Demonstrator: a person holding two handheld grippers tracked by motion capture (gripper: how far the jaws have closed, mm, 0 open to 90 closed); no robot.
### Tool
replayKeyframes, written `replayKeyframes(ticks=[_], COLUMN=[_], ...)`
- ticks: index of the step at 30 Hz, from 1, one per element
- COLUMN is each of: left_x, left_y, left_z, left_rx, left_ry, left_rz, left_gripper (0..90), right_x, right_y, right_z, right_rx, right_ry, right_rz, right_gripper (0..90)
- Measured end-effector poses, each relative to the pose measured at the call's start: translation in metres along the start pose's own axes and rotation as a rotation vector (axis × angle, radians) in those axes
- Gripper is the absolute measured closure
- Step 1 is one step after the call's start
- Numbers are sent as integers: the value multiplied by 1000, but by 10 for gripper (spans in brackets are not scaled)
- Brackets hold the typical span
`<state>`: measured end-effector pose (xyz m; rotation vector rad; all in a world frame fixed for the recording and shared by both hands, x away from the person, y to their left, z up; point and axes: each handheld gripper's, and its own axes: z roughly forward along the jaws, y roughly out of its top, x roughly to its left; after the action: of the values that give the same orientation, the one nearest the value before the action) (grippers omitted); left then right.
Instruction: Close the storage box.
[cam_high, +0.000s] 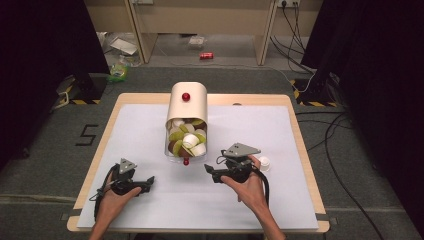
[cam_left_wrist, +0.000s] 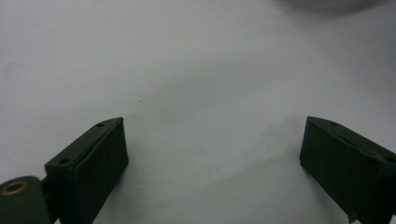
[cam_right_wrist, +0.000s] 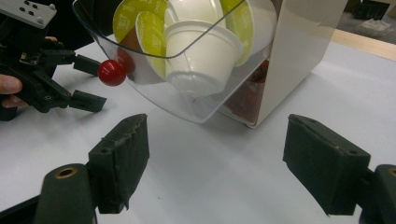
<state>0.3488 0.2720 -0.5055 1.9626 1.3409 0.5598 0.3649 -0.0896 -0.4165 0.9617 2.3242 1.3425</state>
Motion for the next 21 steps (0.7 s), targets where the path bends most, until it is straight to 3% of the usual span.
replayKeyframes(ticks=[21], left_x=[0], left_y=[0], left_z=[0], left_rx=[0], left_ry=[-1], left_rz=[-1], left_gripper=[68], right_x=[-4], right_y=[6], right_z=[20], right_rx=[15], right_ry=[-43], right_rz=[-3], right_gripper=[225])
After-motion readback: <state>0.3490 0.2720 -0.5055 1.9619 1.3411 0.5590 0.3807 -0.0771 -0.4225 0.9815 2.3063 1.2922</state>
